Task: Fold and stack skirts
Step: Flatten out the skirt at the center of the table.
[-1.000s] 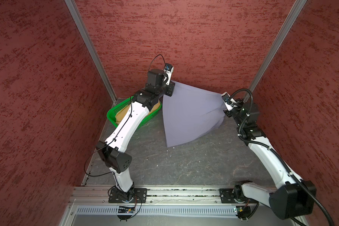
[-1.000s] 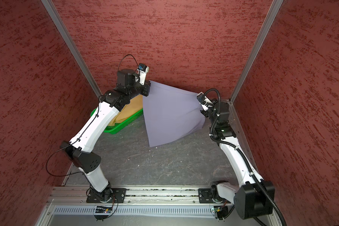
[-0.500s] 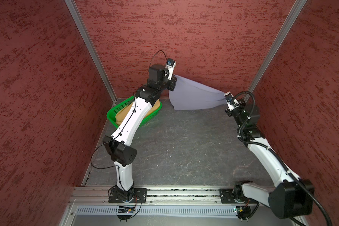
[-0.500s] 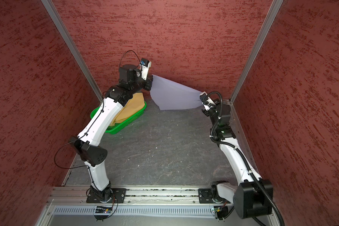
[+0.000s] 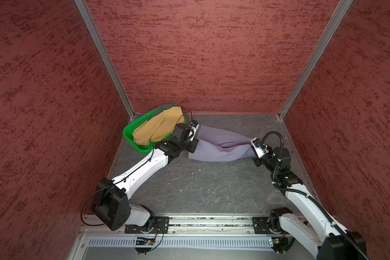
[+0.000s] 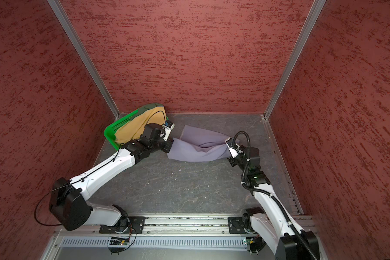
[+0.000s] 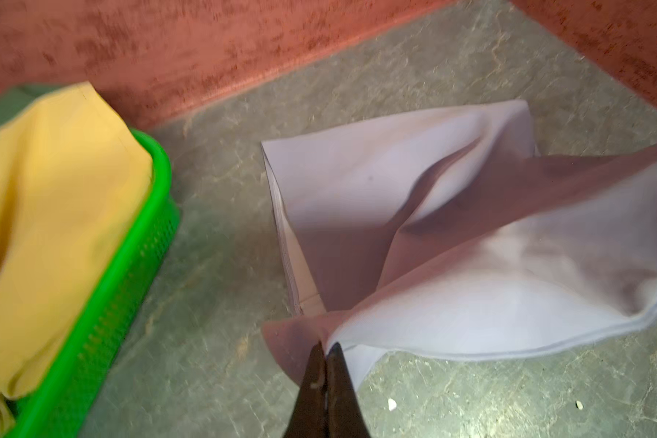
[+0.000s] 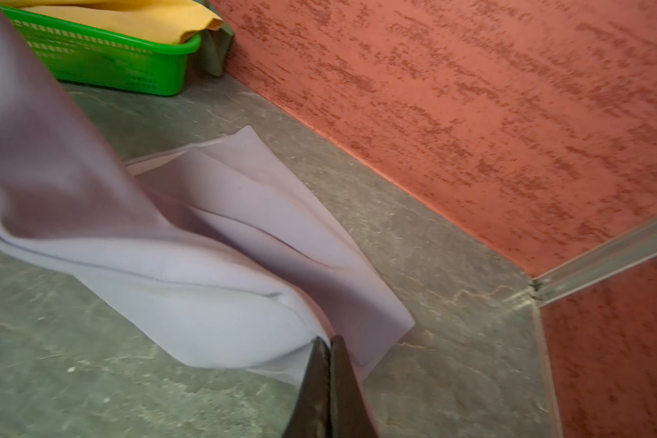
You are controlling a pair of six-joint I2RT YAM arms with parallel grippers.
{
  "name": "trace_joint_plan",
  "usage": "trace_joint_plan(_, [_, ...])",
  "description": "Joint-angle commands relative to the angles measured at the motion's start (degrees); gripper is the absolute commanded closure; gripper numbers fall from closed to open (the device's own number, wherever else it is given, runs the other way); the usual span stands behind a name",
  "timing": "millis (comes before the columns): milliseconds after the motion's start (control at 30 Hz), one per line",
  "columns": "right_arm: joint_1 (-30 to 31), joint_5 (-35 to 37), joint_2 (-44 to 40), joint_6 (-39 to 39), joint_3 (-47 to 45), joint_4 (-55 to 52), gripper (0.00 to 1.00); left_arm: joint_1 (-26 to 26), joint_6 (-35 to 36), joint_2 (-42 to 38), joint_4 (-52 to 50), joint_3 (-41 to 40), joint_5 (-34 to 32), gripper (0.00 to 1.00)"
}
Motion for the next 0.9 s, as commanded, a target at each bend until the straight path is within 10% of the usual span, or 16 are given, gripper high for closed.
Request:
trace_joint_plan(0, [2.62,-3.76,0.9,3.65,-0.38,-0.96,1.0,0.0,-6.45,-1.49,1.37,-3.47,-1.22,1.0])
trace_joint_plan(867, [7.05,5.95,11.44,2.5,-1.61,-3.36,1.0,-5.01,-15.71,9.04,1.14,-10.18,-0.23,1.0])
